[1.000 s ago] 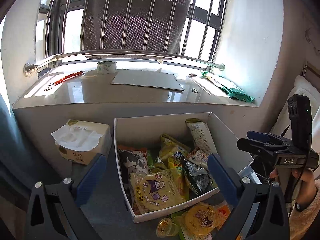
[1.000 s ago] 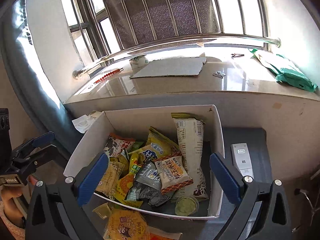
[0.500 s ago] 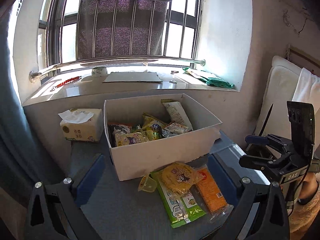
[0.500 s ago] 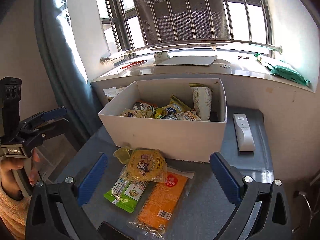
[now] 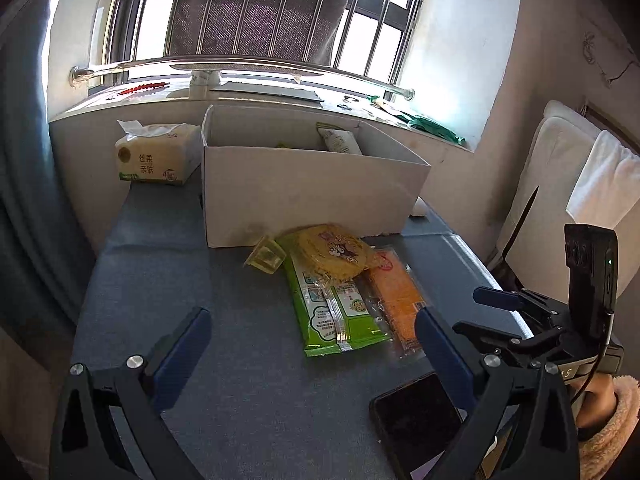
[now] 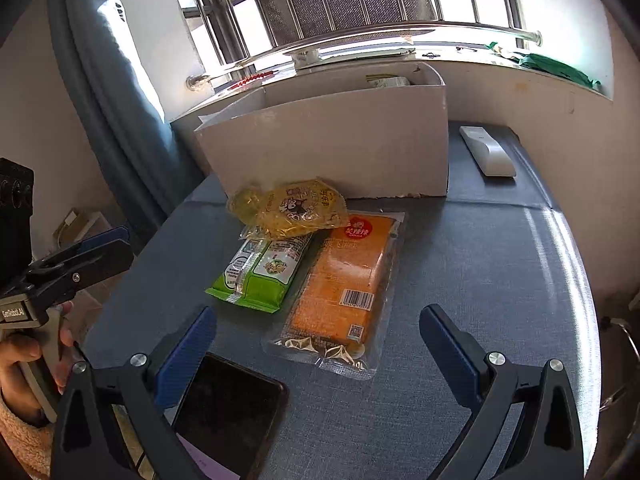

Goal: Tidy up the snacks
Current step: 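Grasp the yellow corn-puff bag with the right tool while the left tool grasps the jelly cup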

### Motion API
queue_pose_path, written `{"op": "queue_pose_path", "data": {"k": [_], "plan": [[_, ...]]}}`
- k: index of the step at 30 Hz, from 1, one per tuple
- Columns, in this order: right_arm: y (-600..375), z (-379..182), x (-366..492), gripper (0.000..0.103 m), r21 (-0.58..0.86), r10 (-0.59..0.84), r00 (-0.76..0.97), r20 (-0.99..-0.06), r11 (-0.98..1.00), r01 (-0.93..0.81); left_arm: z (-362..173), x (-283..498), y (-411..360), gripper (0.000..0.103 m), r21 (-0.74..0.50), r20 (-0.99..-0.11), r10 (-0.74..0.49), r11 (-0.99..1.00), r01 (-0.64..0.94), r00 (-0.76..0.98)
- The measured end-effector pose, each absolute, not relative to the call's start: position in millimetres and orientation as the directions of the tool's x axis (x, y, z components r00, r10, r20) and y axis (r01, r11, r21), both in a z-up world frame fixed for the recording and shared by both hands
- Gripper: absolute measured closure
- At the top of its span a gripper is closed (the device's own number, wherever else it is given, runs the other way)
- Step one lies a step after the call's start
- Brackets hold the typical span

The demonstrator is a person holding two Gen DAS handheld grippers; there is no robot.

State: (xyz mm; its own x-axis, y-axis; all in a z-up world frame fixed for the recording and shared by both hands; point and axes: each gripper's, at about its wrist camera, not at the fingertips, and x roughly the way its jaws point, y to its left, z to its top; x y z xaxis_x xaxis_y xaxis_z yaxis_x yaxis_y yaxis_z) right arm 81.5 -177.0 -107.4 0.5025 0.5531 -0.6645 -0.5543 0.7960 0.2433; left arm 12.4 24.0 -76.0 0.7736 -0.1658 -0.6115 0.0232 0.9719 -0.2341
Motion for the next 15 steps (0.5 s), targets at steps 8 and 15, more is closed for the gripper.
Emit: {"op": "queue_pose_path", "data": {"k": [8,15], "plan": [[-129.1,-100.5,119.3,0.0,0.194,0.566,0.479,-0.672,0.758,-0.623,-74.0,9.6,34.5,0.0,-0.241,-0.603,-0.155,0.97,0.006,0.783],[-80.9,-114.7,168.9,0.0,0.147,0.514,0.439,-0.737,0.755,-0.638,-79.3,10.6,43.8,0.0,-0.251,-0.617,-0.144,0.968,-0.021,0.774]]}}
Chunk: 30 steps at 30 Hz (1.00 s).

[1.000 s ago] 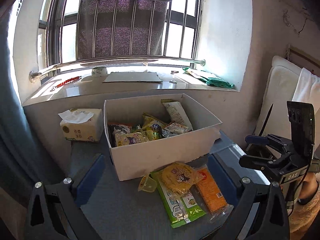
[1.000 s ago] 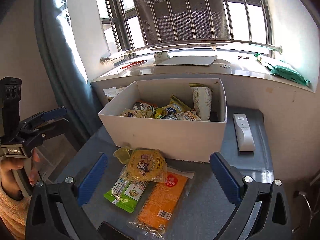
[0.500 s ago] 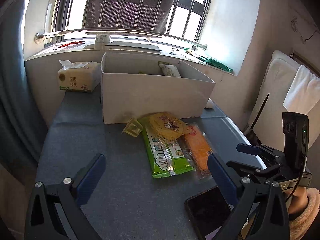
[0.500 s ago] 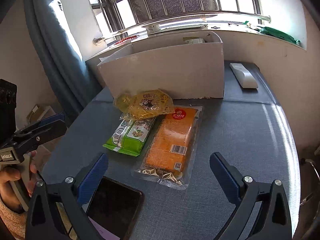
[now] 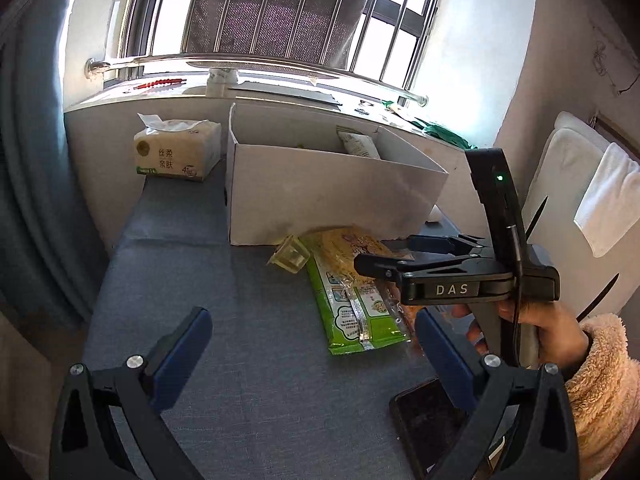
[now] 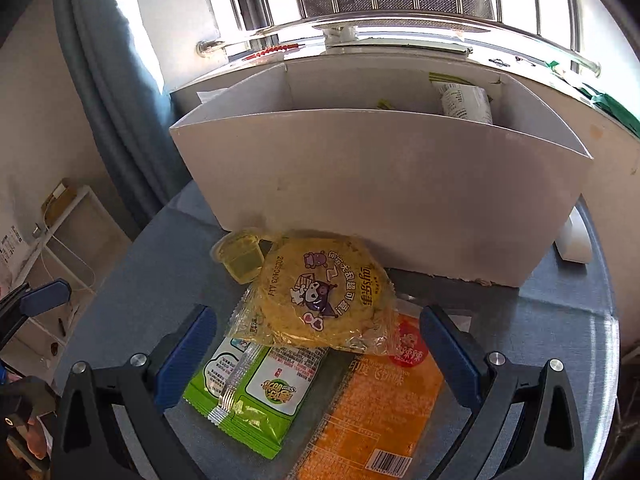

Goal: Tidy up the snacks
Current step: 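Grasp the yellow corn-puff bag with the right tool while the left tool grasps the jelly cup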

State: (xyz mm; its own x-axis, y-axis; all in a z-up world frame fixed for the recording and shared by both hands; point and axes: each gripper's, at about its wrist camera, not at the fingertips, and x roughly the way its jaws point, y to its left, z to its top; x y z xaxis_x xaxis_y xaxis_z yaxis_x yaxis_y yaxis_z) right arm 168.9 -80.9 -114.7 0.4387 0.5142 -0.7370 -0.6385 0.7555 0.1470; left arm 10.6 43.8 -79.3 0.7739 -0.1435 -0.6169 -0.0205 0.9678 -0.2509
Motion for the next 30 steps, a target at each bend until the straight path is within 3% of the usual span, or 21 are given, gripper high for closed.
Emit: {"op": "queue_pose_path", "data": {"k": [10,13,22,30], "plan": [[-40.0,-142.8,189.0,0.002,0.055,0.399,0.4,-0.825,0.761,-0.646,-86.3,11.1,47.8,0.0,-0.251,-0.635,-0.138,0.967,-0.034,0.76],[-45.5,-134.3,185.9,0.022,0.073,0.429,0.422,-0.798,0.765,-0.64,-87.3,10.3,47.3,0.0,-0.253,-0.635,-0.14,0.967,-0.033,0.76],[-90.4,-105.3,160.8,0.024,0.13,0.513,0.426,-0.745,0.739,-0.662,-90.9,27.0,44.2,0.0,-0.213,-0.653,-0.122,0.977,-0.027,0.748],[-155.0,-82.1,117.9,0.024,0.245,0.589,0.448,-0.672,0.749,-0.616,-111.0,99.3,46.2,0.0,-0.11,-0.73,-0.063,0.994,-0.026,0.68]]}}
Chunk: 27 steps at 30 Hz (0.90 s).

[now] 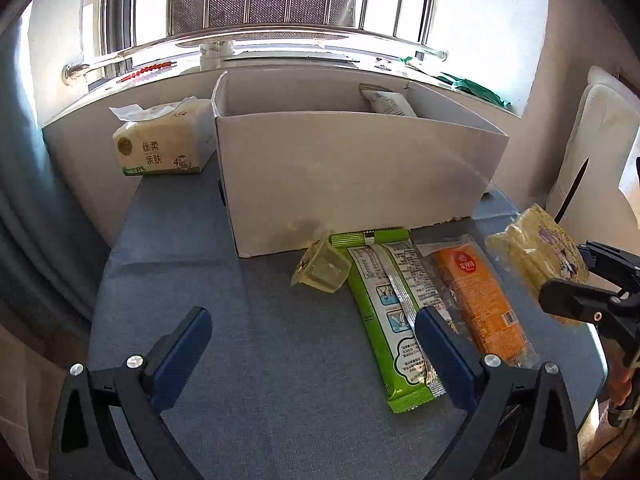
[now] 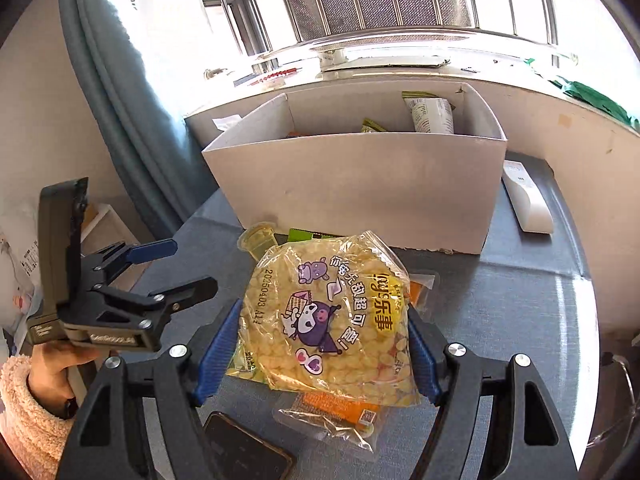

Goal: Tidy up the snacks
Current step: 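Grasp the yellow corn-puff bag with the right tool while the left tool grasps the jelly cup, then drop the corn-puff bag and jelly cup into the white box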

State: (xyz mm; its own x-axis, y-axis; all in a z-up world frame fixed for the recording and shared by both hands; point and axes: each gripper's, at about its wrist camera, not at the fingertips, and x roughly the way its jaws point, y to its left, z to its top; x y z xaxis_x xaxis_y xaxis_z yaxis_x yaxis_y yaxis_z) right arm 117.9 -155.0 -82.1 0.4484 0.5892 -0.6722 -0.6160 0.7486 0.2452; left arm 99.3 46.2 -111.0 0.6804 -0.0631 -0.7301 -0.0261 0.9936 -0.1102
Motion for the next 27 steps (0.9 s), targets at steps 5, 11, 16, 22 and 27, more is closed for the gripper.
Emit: {"op": "queue_pose_path", "data": {"k": [5,11,16,22,27], "plan": [[-185.2,-80.8,95.0,0.024,0.292,0.6,0.474,-0.644,0.766,-0.573,-124.5,141.7,52.4,0.001,-0.122,-0.765,-0.05,0.99,-0.069,0.642],[-197.2,-88.7,91.1,0.024,0.342,0.62,0.457,-0.637,0.759,-0.554,-143.9,160.5,53.9,0.054,-0.196,-0.797,-0.113,0.978,-0.078,0.593],[-196.4,-94.8,91.9,0.024,0.359,0.628,0.45,-0.635,0.755,-0.548,-141.7,149.3,59.7,0.054,-0.233,-0.764,-0.136,0.97,-0.074,0.631],[-199.3,-95.3,91.5,0.024,0.37,0.639,0.451,-0.623,0.749,-0.55,-105.9,117.4,63.4,0.054,-0.234,-0.688,-0.139,0.972,-0.037,0.712],[-192.0,-77.2,100.9,0.024,0.376,0.666,0.457,-0.59,0.727,-0.574,-51.6,98.3,57.7,0.054,-0.222,-0.576,-0.157,0.975,0.032,0.803]]}}
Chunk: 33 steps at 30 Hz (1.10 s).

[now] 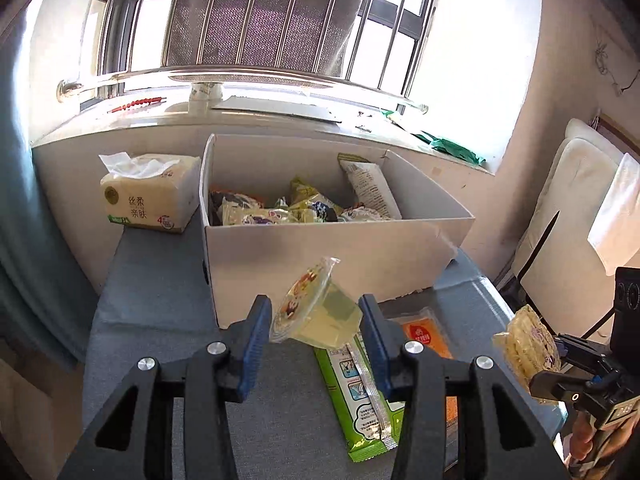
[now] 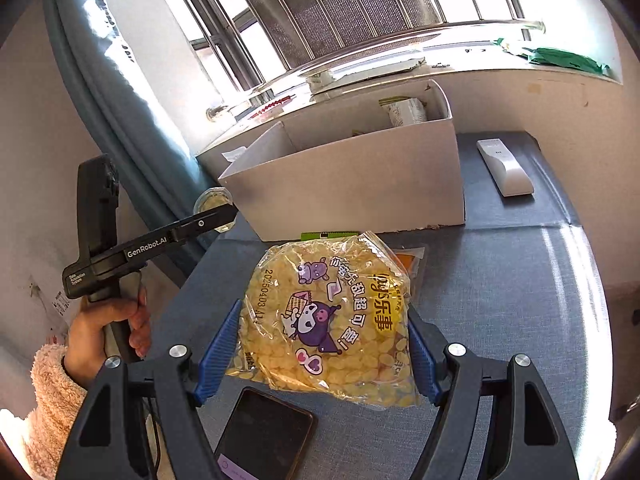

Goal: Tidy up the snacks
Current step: 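Drop the corn-puff bag and jelly cup into the white box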

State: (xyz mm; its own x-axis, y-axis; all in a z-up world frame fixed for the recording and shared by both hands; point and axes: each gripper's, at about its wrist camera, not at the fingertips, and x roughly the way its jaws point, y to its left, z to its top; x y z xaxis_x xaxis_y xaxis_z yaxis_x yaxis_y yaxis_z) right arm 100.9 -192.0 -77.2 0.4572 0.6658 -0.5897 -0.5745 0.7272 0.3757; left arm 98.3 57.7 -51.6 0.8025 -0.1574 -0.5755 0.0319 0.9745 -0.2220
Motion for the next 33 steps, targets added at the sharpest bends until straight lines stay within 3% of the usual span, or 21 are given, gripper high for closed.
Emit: {"op": "queue_pose_path", "data": {"k": [8,17,19,20,21,22,23,33], "plan": [[-164.1,-11.7,172.4,0.024,0.326,0.66,0.521,-0.541,0.736,-0.593,10.3,145.2,62.8,0.054,-0.231,-0.49,-0.186,0.97,0.079,0.852],[-128.5,-1.7,281.9,0.024,0.323,0.596,0.521,-0.611,0.788,-0.524,13.3,225.8,72.7,0.054,-0.235,-0.543,-0.171,0.971,0.047,0.822],[-127.6,-3.7,292.2,0.019,0.315,0.577,0.534,-0.618,0.804,-0.503,8.7,233.5,76.3,0.053,-0.238,-0.563,-0.161,0.971,0.027,0.811],[-128.5,-4.6,295.8,0.015,0.324,0.578,0.537,-0.615,0.805,-0.496,6.1,237.2,77.9,0.047,-0.244,-0.583,-0.169,0.969,0.027,0.795],[-129.4,-4.5,298.8,0.008,0.335,0.58,0.541,-0.608,0.806,-0.488,3.3,236.0,79.9,0.025,-0.246,-0.591,-0.164,0.969,0.018,0.79],[-131.7,-4.0,300.4,0.0,0.335,0.566,0.561,-0.604,0.819,-0.466,2.9,232.9,82.2,0.01,-0.246,-0.582,-0.151,0.969,0.005,0.799],[-134.3,-2.7,300.6,0.0,0.333,0.557,0.577,-0.597,0.827,-0.454,3.4,228.1,85.2,0.0,-0.253,-0.563,-0.149,0.967,0.001,0.813],[-142.4,2.9,278.9,0.0,0.331,0.587,0.564,-0.582,0.803,-0.495,13.0,202.2,99.9,0.0,-0.283,-0.541,-0.143,0.959,-0.02,0.829]]}}
